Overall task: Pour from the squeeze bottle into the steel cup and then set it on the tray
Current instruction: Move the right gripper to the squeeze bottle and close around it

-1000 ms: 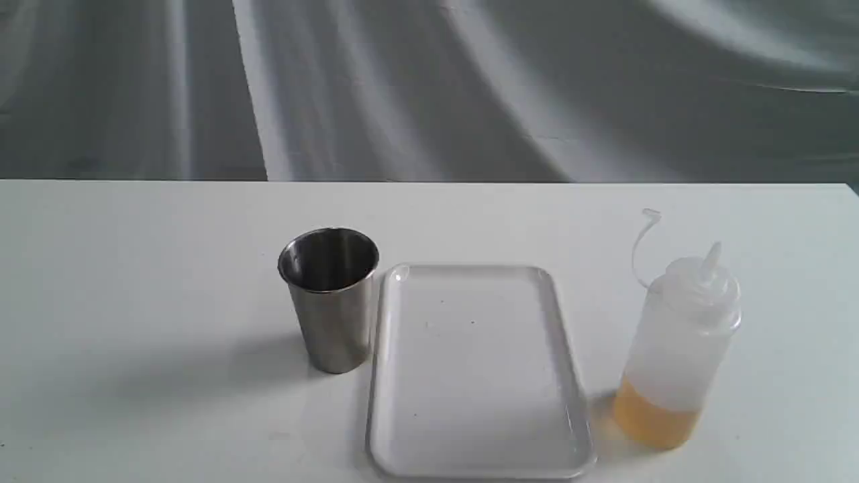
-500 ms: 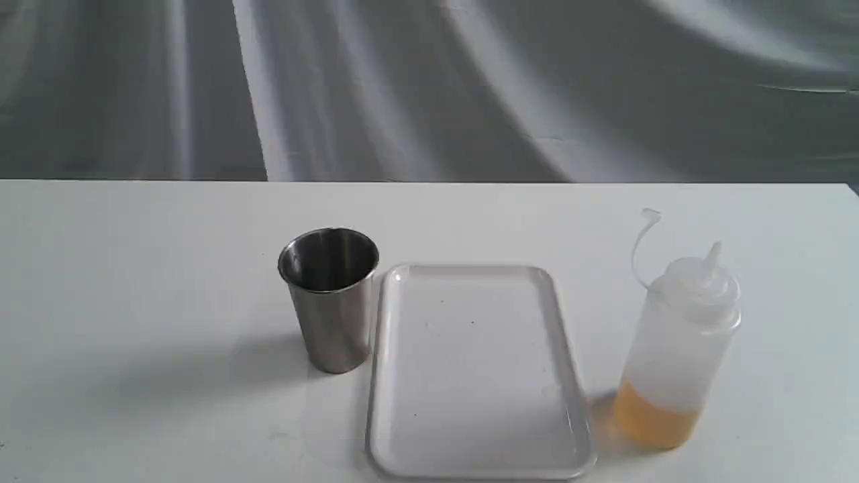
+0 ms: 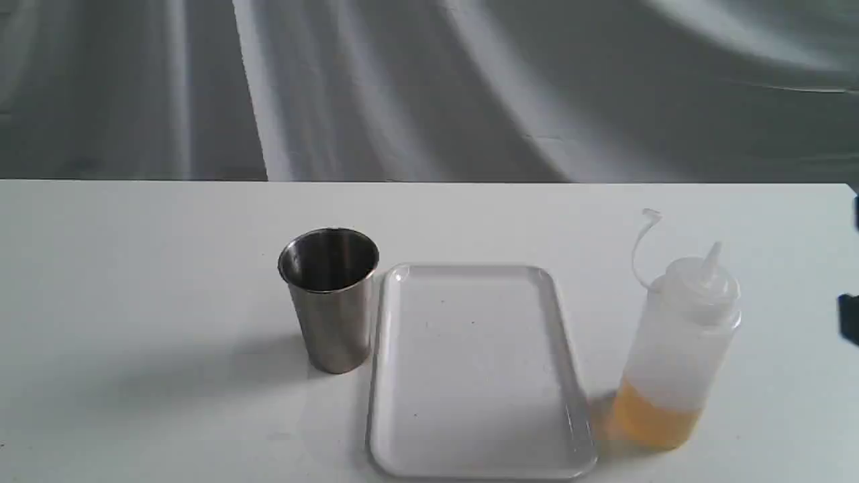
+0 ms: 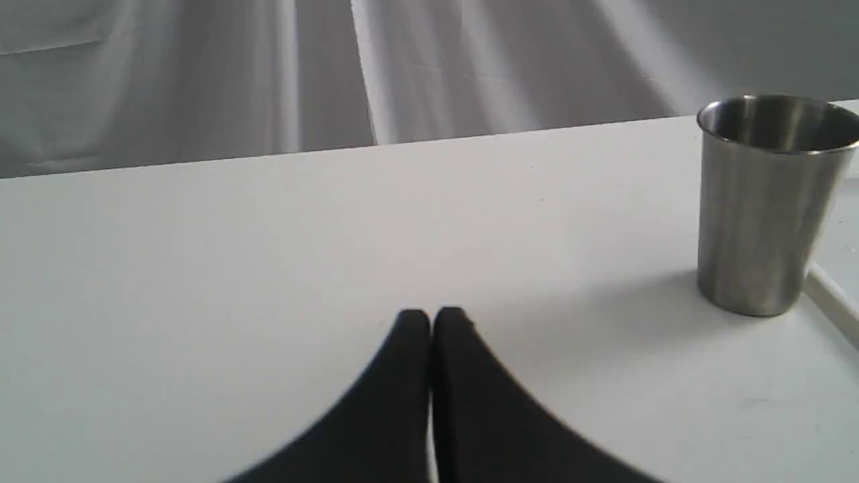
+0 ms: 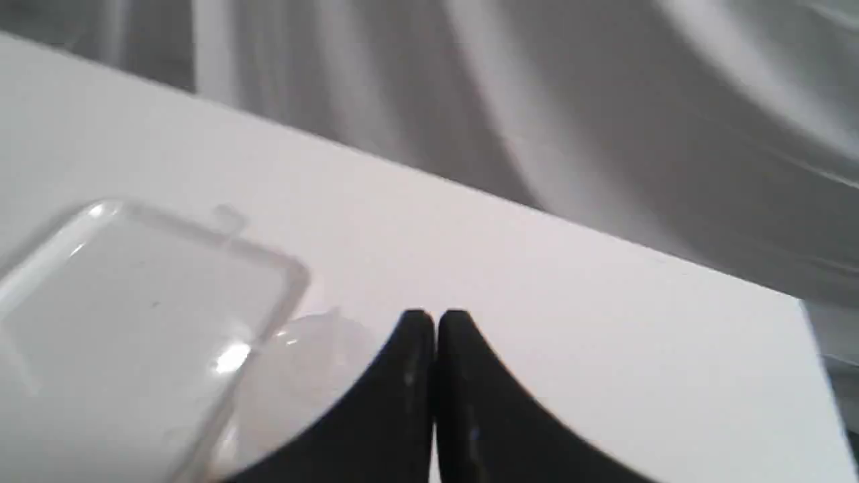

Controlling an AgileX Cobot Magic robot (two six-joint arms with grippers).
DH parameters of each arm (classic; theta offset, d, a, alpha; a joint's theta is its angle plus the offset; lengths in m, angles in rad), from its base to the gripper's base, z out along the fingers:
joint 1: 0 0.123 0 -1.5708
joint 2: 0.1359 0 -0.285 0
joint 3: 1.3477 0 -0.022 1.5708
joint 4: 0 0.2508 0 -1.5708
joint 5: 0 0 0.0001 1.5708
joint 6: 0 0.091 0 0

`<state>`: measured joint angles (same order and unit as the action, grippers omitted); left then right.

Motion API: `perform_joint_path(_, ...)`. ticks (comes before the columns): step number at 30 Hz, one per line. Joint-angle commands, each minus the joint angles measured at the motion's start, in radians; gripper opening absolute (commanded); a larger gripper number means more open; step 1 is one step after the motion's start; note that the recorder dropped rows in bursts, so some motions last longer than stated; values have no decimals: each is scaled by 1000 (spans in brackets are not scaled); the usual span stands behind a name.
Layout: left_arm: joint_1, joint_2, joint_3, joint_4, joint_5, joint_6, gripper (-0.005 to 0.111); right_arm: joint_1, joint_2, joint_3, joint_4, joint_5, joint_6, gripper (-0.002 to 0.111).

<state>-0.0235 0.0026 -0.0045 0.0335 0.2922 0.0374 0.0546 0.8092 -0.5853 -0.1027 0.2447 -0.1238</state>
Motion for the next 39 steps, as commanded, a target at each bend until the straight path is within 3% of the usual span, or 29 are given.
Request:
perform_joint_path(1, 2, -3, 4, -1, -8, -1, 0, 52, 40, 41, 67, -5, -37, 0)
perform_joint_path(12, 2, -3, 4, -1, -8, -1, 0, 58, 57, 299, 152, -227, -51, 0)
perform_joint_path(19, 2, -3, 4, -1, -8, -3, 0, 58, 84, 333, 155, -236, -51, 0)
perform_joint_path(28, 2, -3, 4, -1, -8, -1, 0, 58, 285, 339, 141, -347, -51, 0)
perform_joint_path(34, 2, -3, 4, -1, -8, -1, 0, 65, 336, 339, 141, -383, -49, 10)
perform_joint_path(39, 2, -3, 4, -1, -8, -5, 0, 65, 336, 339, 144, -387, -49, 26)
